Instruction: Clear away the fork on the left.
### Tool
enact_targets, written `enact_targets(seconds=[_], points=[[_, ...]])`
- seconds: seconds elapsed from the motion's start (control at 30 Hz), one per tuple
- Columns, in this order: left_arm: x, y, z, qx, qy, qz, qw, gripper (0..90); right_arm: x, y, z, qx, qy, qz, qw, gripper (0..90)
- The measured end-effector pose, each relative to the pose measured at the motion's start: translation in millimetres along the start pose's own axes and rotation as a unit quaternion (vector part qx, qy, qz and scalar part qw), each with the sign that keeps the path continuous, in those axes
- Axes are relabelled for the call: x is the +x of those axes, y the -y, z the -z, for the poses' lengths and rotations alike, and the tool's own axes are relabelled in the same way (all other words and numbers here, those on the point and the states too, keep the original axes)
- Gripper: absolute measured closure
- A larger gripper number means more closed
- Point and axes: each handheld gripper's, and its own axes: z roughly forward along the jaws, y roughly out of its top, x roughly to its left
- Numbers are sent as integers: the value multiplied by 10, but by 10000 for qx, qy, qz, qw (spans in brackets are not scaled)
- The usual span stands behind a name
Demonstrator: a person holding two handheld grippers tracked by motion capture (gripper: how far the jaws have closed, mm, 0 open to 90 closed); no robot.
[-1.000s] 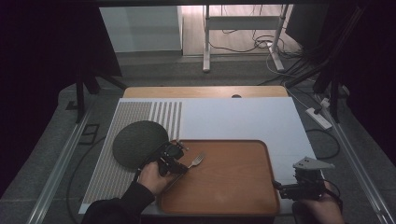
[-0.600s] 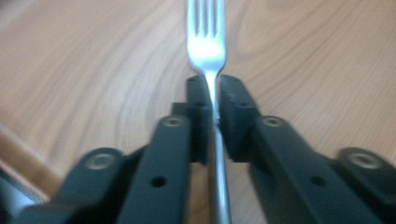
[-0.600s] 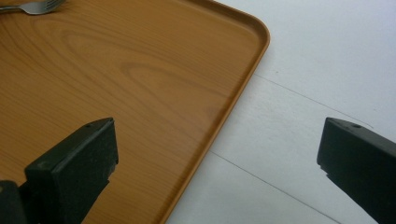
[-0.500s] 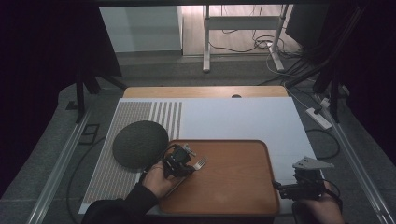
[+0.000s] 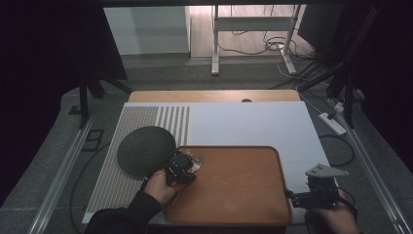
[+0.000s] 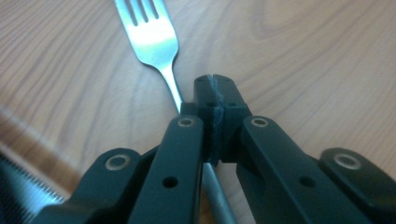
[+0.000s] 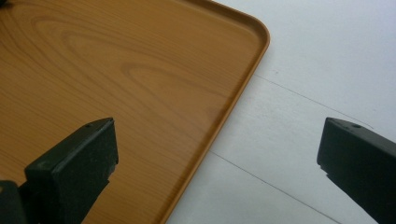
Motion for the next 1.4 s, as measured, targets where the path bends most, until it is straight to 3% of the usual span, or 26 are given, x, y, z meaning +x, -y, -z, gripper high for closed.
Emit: enact_targets(seconds=[0.5, 0.67, 0.83, 0.97, 1.0, 1.03, 1.1, 1.23, 1.4], points=[[269, 148, 76, -19, 38, 441, 9990, 886, 1, -1, -1, 8, -6, 5, 10000, 0], [287, 159, 78, -57, 110, 419, 9990, 876, 2, -2, -2, 11, -4, 8, 10000, 0], [249, 148, 120, -230, 105, 306, 9992, 773, 2, -1, -1, 6, -3, 9, 10000, 0], [238, 148, 160, -419, 50, 257, 9988, 627, 1, -1, -1, 9, -4, 5, 10000, 0], [244, 152, 165, -465, 38, 269, 9986, 627, 1, -1, -1, 9, -4, 5, 10000, 0], [263, 163, 177, -555, 12, 269, 9981, 547, 1, -1, -2, 9, -3, 5, 10000, 0], [272, 168, 185, -585, 0, 265, 9979, 523, 1, -1, -2, 10, -3, 3, 10000, 0], [308, 191, 217, -818, -38, 282, 9962, 361, 0, -1, -1, 5, -3, -2, 10000, 0], [317, 206, 235, -1039, -2, 215, 9944, 231, 1, 0, -1, 4, -1, 2, 10000, 0]])
